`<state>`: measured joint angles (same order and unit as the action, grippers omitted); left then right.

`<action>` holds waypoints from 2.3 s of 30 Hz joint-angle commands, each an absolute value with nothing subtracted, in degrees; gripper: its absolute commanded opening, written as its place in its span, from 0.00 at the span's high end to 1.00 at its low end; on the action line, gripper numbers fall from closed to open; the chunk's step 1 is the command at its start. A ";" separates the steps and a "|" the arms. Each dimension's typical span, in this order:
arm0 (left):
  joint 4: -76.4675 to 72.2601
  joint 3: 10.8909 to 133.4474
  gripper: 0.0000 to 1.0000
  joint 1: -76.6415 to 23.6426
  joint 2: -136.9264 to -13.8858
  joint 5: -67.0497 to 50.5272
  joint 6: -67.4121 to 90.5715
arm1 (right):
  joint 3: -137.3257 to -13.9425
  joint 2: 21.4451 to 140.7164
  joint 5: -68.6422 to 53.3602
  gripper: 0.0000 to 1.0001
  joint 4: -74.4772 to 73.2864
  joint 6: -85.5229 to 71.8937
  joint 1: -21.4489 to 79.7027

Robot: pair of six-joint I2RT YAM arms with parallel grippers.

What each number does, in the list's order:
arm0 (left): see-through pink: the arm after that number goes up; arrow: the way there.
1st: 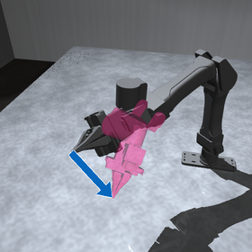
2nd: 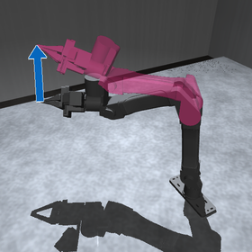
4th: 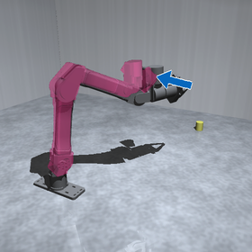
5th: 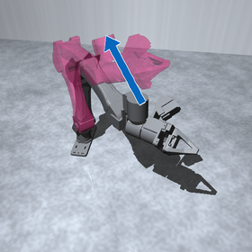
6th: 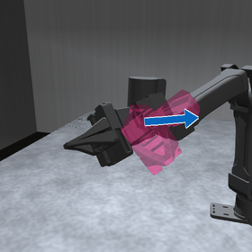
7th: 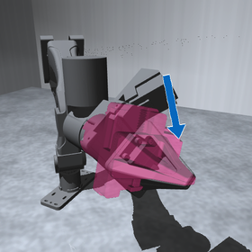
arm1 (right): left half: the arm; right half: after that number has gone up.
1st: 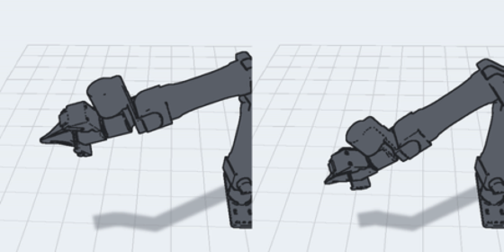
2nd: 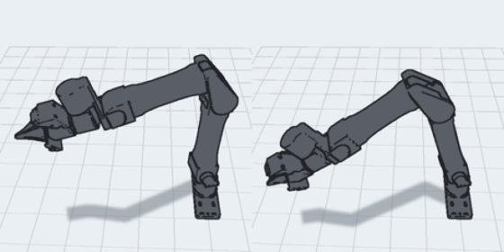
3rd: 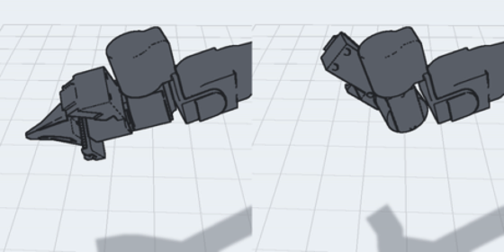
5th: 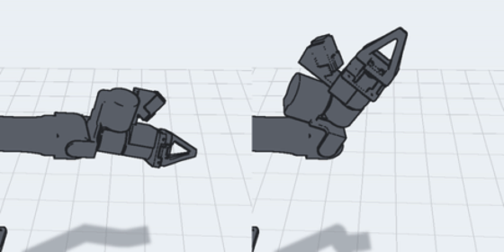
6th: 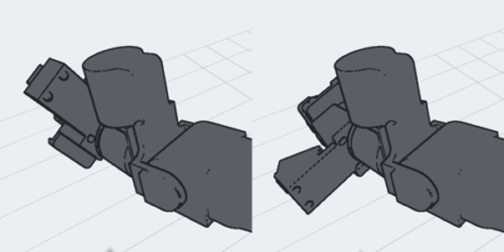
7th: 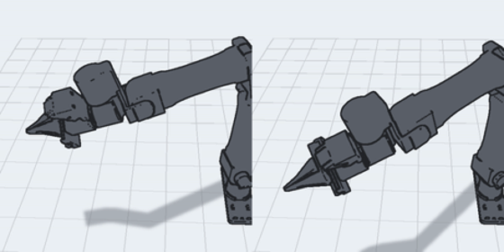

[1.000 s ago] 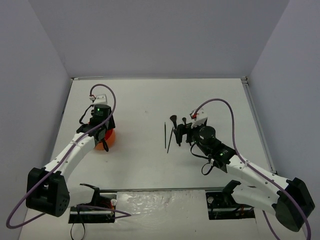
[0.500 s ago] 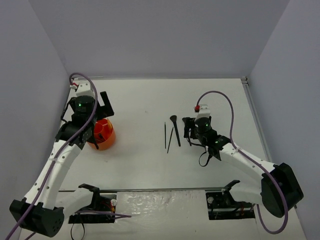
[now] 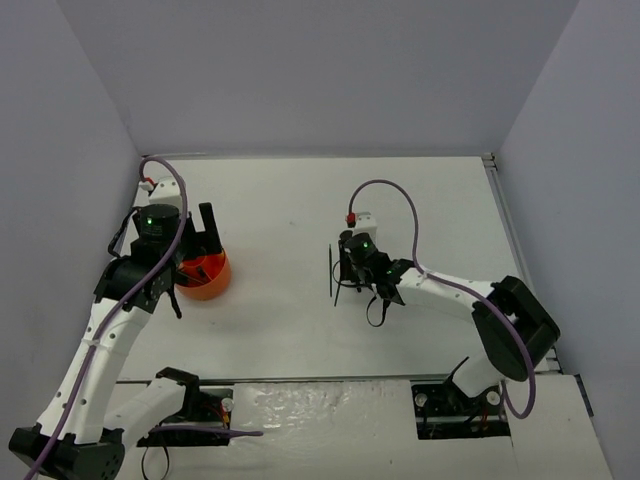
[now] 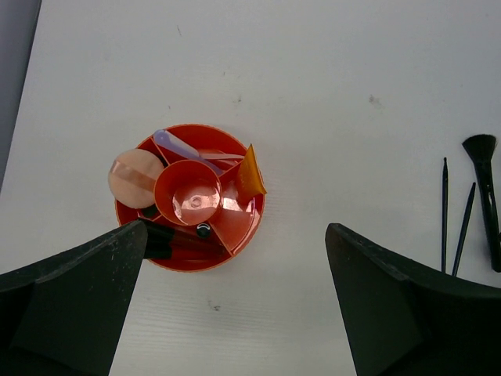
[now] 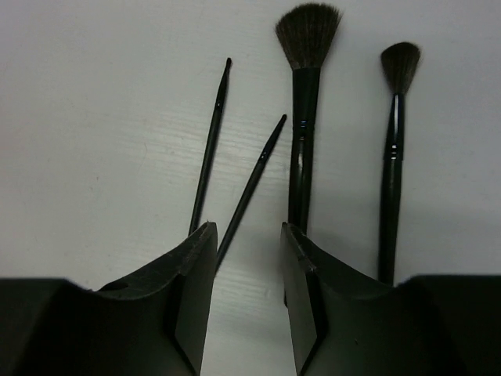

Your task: Organize the makeup

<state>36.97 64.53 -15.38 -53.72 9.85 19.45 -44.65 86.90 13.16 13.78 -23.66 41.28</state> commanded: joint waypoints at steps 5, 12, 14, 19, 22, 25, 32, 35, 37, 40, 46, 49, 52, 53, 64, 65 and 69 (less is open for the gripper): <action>36.24 63.38 0.03 -14.85 -51.15 9.96 17.16 | -49.56 95.68 17.23 0.74 15.68 -29.24 43.15; 35.77 62.79 0.03 -14.77 -51.40 8.92 17.40 | -49.96 99.03 17.55 0.77 16.44 -30.25 43.68; 35.63 62.57 0.03 -14.72 -51.24 8.88 17.40 | -49.78 99.65 17.62 0.78 16.58 -30.46 43.73; 35.33 62.05 0.03 -14.55 -51.11 8.44 17.66 | -49.31 100.98 17.36 0.78 17.18 -30.63 43.86; 35.40 62.03 0.03 -14.50 -51.24 8.24 17.75 | -49.27 101.42 17.53 0.82 17.10 -30.48 43.86; 35.22 61.94 0.03 -14.50 -51.21 8.04 17.96 | -48.99 101.29 17.94 0.93 16.69 -30.27 43.77; 34.89 62.34 0.03 -14.50 -51.15 4.66 19.19 | -47.85 96.55 18.80 1.00 17.11 -27.82 43.77; 34.66 62.94 0.03 -14.50 -50.98 0.68 20.50 | -45.83 91.81 15.91 1.00 21.25 -24.23 44.18; 34.06 63.63 0.03 -14.50 -51.02 -3.42 22.07 | -43.95 87.10 13.58 1.00 24.84 -22.13 44.72; 31.72 64.25 0.03 -14.52 -51.52 -10.79 25.47 | -41.44 80.44 10.01 1.00 30.33 -17.56 45.52; 20.35 62.53 0.03 -14.81 -53.91 -25.05 36.00 | -36.71 71.45 -2.32 1.00 44.46 -7.75 47.02; 14.80 62.18 0.03 -15.93 -55.42 -28.57 40.86 | -36.13 69.87 -7.39 1.00 49.34 -6.46 47.51; 11.38 62.59 0.03 -19.99 -56.90 -27.88 42.86 | -36.64 70.16 -10.94 1.00 53.26 -6.69 47.67; 10.39 62.66 0.03 -21.70 -57.42 -27.55 43.13 | -36.97 70.61 -11.93 1.00 54.45 -7.08 47.80; 6.74 63.29 0.15 -29.51 -61.69 -20.44 43.94 | -38.10 71.94 -14.72 1.00 58.97 -9.14 48.69; 6.25 63.19 0.18 -30.01 -62.06 -20.17 43.97 | -38.14 72.07 -14.82 1.00 59.09 -9.31 48.69; 6.06 63.54 0.36 -31.80 -63.80 -18.91 43.90 | -37.91 72.33 -15.24 1.00 60.09 -10.07 48.74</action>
